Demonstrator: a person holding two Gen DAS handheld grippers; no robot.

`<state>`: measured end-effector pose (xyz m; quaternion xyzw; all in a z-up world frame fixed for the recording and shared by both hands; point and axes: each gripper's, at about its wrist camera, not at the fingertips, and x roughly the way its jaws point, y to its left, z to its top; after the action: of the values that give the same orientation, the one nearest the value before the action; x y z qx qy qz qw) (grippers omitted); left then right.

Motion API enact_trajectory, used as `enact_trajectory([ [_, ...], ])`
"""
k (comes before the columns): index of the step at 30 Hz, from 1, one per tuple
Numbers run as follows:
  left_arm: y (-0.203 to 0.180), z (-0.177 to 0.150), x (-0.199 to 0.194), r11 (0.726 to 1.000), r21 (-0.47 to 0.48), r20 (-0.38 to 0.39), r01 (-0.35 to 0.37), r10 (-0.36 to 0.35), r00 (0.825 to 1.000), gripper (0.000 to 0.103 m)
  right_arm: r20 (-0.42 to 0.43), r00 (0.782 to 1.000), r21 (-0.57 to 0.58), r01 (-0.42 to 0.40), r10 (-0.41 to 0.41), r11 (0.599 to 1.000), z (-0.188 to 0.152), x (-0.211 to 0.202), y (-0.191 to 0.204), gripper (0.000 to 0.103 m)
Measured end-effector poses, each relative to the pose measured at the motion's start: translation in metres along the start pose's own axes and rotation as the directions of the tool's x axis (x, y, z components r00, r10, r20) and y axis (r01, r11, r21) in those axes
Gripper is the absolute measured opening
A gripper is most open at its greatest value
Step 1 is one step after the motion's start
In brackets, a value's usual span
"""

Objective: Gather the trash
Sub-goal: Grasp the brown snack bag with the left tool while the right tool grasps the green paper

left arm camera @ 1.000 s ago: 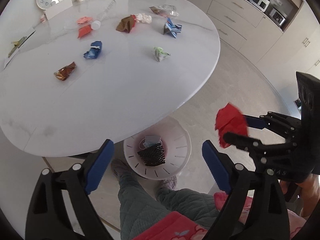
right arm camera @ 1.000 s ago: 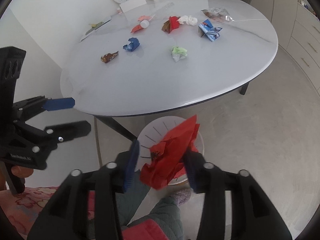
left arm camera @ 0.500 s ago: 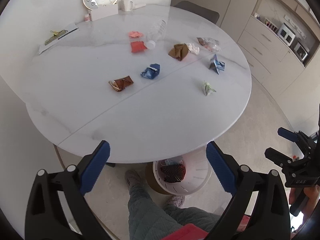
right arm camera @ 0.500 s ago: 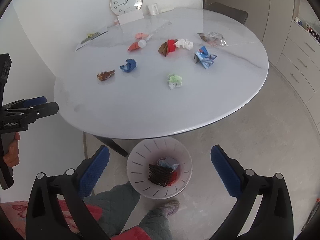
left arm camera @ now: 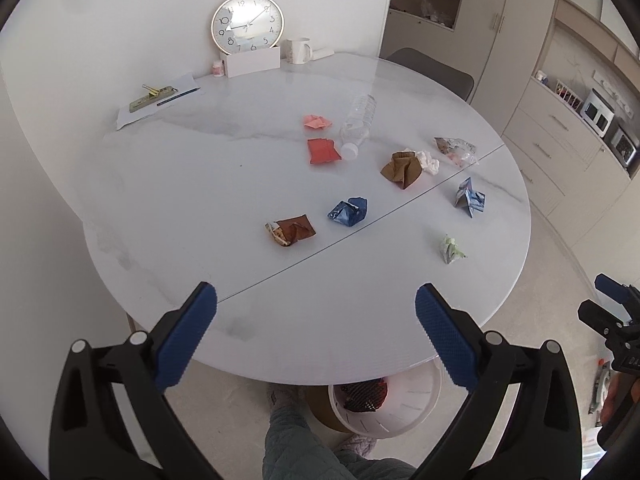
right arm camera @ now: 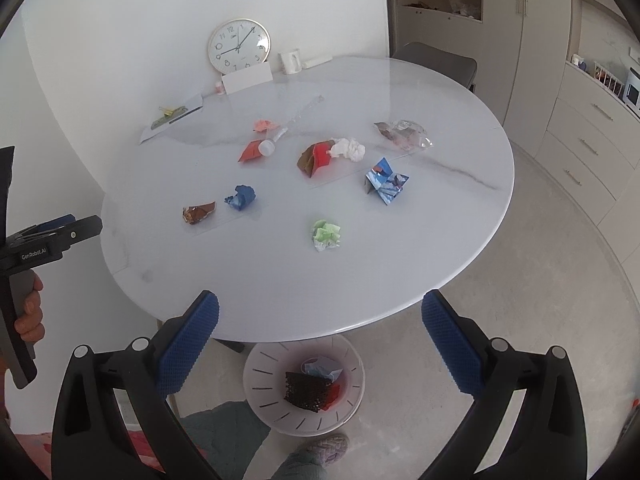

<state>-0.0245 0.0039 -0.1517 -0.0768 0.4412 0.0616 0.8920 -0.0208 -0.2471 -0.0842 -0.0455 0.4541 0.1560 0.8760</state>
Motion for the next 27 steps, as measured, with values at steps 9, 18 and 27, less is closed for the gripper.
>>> enact_trajectory([
  [9,0.022,0.033,0.056,0.993,0.075,-0.041,0.09,-0.087,0.995,0.095,-0.003,0.999,0.094,0.054,-0.054,0.994,0.028,0.045,0.011,0.101],
  [18,0.034,0.056,0.143,0.973,0.192,-0.128,0.126,-0.102,0.987,0.095,-0.062,0.99,0.221,0.134,-0.124,0.966,0.036,0.12,0.013,0.101],
  [27,0.037,0.06,0.214,0.961,0.233,-0.232,0.147,-0.092,0.968,0.095,-0.141,0.972,0.25,0.219,-0.188,0.943,0.035,0.19,0.014,0.101],
])
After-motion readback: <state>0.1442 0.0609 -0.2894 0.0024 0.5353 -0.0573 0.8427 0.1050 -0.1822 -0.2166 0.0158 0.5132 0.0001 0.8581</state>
